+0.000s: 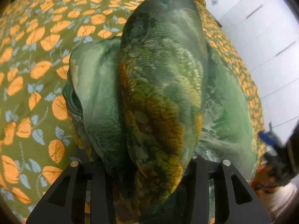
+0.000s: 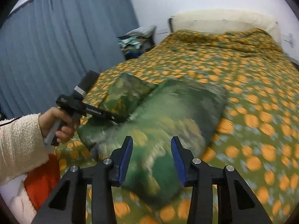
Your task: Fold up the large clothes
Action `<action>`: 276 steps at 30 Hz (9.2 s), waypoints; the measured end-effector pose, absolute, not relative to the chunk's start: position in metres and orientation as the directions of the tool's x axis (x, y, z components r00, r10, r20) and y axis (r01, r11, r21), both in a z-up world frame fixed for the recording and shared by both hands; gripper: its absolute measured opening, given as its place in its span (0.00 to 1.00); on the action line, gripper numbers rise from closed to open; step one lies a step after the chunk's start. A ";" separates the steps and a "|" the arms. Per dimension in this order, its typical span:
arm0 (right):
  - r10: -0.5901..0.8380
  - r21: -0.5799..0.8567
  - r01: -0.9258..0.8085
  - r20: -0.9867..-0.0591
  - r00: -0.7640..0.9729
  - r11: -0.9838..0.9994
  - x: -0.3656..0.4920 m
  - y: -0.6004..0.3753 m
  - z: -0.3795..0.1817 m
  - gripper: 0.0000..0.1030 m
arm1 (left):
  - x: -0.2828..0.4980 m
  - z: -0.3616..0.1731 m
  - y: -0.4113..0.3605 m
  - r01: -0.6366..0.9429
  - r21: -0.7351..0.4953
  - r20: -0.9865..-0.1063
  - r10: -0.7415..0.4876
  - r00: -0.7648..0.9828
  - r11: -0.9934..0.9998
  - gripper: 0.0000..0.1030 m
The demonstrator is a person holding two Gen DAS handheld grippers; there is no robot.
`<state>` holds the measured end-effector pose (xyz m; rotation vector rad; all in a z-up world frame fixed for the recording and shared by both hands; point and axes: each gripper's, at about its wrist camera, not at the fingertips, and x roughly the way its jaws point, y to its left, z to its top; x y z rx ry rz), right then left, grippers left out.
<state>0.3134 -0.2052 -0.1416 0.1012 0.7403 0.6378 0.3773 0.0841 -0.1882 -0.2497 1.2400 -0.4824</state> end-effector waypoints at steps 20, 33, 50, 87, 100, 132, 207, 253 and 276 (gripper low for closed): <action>0.494 0.288 -0.474 -0.772 0.399 0.832 0.363 -0.192 -0.159 0.40 | 0.378 -0.199 0.113 0.179 -0.613 -0.726 -0.638 0.258 0.770 0.56; 0.416 0.295 -0.364 -0.852 0.319 0.884 0.510 -0.149 -0.193 0.41 | 0.364 -0.204 0.154 0.122 -0.643 -0.704 -0.646 0.295 0.756 0.67; 0.542 0.231 -0.590 -0.724 0.427 0.773 0.366 -0.116 -0.133 0.40 | 0.347 -0.197 0.160 0.116 -0.569 -0.749 -0.571 0.337 0.814 0.84; 0.575 0.155 -0.683 -0.685 0.446 0.714 0.290 -0.030 -0.146 0.67 | 0.303 -0.150 0.189 0.063 -0.572 -0.713 -0.533 0.456 0.818 0.87; 0.540 0.191 -0.566 -0.637 0.550 0.802 0.252 -0.112 -0.107 0.71 | 0.286 -0.094 0.152 0.125 -0.272 -0.743 -0.290 0.604 0.954 0.88; 0.611 0.404 -0.459 -0.556 0.563 0.791 0.225 -0.208 -0.052 0.78 | 0.368 -0.173 0.176 0.086 -0.619 -0.714 -0.605 0.352 0.781 0.94; 0.409 0.355 -0.208 -0.720 0.561 0.911 0.526 -0.320 -0.189 0.60 | 0.511 -0.170 -0.006 0.212 -0.219 -0.857 -0.292 0.424 0.952 0.49; 0.031 -0.022 -0.068 -0.718 0.695 0.997 0.147 -0.274 -0.049 0.99 | 0.125 -0.037 -0.045 0.095 0.133 -0.678 0.020 0.735 0.987 1.00; 0.082 0.042 -0.075 -0.723 0.686 0.996 0.098 -0.239 0.000 0.99 | 0.064 -0.012 -0.047 0.124 0.074 -0.733 -0.031 0.679 0.990 1.00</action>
